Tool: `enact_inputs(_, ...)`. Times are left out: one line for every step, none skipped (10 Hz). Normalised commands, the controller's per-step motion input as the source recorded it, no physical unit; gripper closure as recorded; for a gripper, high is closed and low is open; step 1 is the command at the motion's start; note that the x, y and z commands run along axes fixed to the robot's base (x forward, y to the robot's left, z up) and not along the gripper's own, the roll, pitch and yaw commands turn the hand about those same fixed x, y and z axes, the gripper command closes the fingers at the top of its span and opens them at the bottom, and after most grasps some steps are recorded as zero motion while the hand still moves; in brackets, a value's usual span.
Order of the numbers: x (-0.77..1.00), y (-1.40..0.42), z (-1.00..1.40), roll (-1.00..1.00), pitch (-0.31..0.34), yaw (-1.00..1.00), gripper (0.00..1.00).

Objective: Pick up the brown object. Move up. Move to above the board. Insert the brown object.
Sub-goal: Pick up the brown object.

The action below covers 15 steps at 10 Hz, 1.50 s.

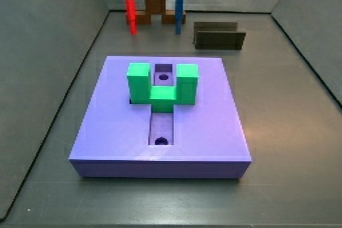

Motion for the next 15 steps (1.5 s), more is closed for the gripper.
enact_inputs(0.00,0.00,-0.02,0.00,0.000,0.00,0.00)
enact_inputs(0.00,0.00,-0.08,0.00,0.000,0.00,0.00)
enact_inputs(0.01,0.09,-0.09,0.00,0.000,0.00,0.00)
enact_inputs(0.03,0.17,-0.12,0.00,0.000,0.00,0.00)
enact_inputs(0.09,0.43,-0.22,0.03,0.000,0.00,0.00)
enact_inputs(0.07,0.58,-0.29,0.07,0.000,0.00,0.00)
enact_inputs(0.00,0.59,-0.37,0.10,-0.019,0.00,0.00)
enact_inputs(0.02,0.46,-0.58,0.18,0.000,-0.07,0.00)
enact_inputs(0.00,0.41,-0.46,0.18,0.000,-0.04,0.00)
enact_inputs(-0.01,0.29,-0.28,0.07,0.000,0.00,0.00)
enact_inputs(-0.13,0.25,-0.15,0.00,-0.010,0.00,0.00)
enact_inputs(-0.21,0.32,-0.10,-0.04,-0.024,-0.06,0.00)
enact_inputs(-0.29,0.34,-0.14,-0.02,-0.049,-0.10,0.00)
enact_inputs(-0.28,0.26,-0.19,0.00,-0.057,-0.11,0.00)
enact_inputs(-0.17,0.13,-0.17,0.00,-0.044,-0.06,0.00)
